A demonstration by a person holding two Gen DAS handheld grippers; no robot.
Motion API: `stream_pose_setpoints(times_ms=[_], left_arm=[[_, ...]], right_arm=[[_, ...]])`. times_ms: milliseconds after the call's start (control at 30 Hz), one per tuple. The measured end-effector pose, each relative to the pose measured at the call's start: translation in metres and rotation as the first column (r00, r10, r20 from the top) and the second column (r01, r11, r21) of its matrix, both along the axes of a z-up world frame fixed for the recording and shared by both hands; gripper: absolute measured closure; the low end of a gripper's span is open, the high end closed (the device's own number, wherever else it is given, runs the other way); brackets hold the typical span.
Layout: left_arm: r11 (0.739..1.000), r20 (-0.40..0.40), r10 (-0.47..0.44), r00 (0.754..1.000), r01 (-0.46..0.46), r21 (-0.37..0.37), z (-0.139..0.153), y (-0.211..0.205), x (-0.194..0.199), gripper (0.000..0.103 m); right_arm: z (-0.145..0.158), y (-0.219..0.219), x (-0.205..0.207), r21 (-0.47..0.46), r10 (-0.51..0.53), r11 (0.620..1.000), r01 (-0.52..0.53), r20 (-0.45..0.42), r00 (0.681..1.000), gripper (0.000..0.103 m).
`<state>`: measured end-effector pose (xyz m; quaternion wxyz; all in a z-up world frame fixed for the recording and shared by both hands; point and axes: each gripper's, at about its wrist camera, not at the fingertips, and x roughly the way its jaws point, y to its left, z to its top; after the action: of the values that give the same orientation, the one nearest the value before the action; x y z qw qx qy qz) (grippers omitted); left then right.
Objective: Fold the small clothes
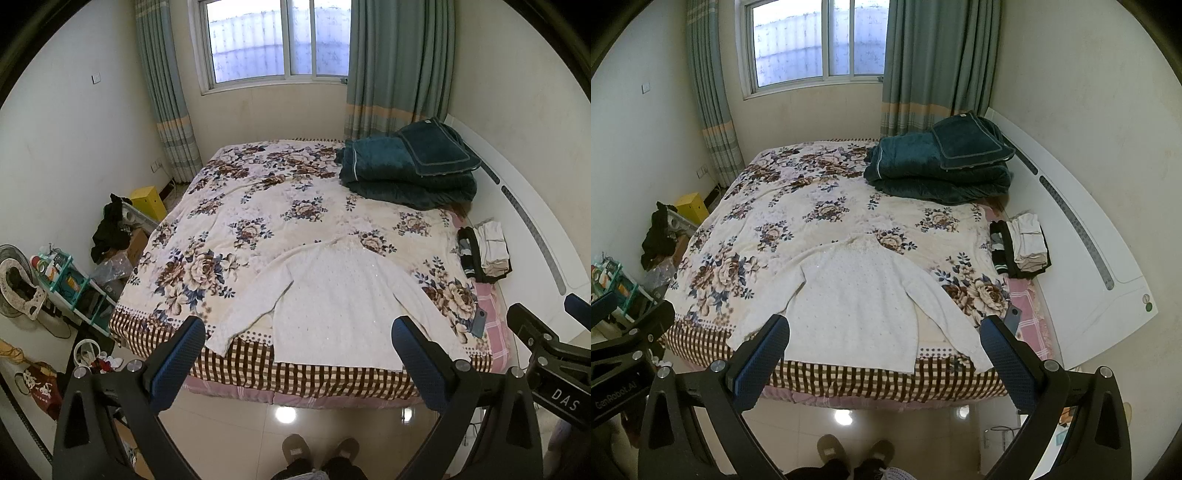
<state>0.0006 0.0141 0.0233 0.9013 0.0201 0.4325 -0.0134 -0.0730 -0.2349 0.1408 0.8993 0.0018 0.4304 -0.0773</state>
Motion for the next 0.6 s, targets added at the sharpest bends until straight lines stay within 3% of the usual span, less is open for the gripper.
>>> stream_pose_setpoints(times_ms=[200,400,533,600], left_arm=[[1.0,-0.001,0.001,1.0,-0.001,-0.001,-0.001,0.0,-0.002,0.0],[1.0,0.0,0.004,1.0,-0.004,0.002,0.009,0.0,0.032,0.0],[0.999,0.052,0.027,0.998,-0.03,0.046,-0.022,0.0,0.072,0.0],[0.996,0.065,0.032,0.997,-0.037,0.077,-0.045,-0.001,0.09,0.0]], right_arm=[[-0.003,-0.001,-0.003,0.0,0.001,1.0,-0.001,0.002,1.0,0.0],[-0.017,-0.002,0.014,0.013,-0.018,1.0,0.018,-0.014,1.0,0.0],[-0.044,-0.018,0.035,0.054,-0.067,0.996,0.069,-0.026,0.997,0.0],[-0.073,-0.039,0.049,0.073,-0.134,0.988,0.137,-0.046,0.99,0.0]])
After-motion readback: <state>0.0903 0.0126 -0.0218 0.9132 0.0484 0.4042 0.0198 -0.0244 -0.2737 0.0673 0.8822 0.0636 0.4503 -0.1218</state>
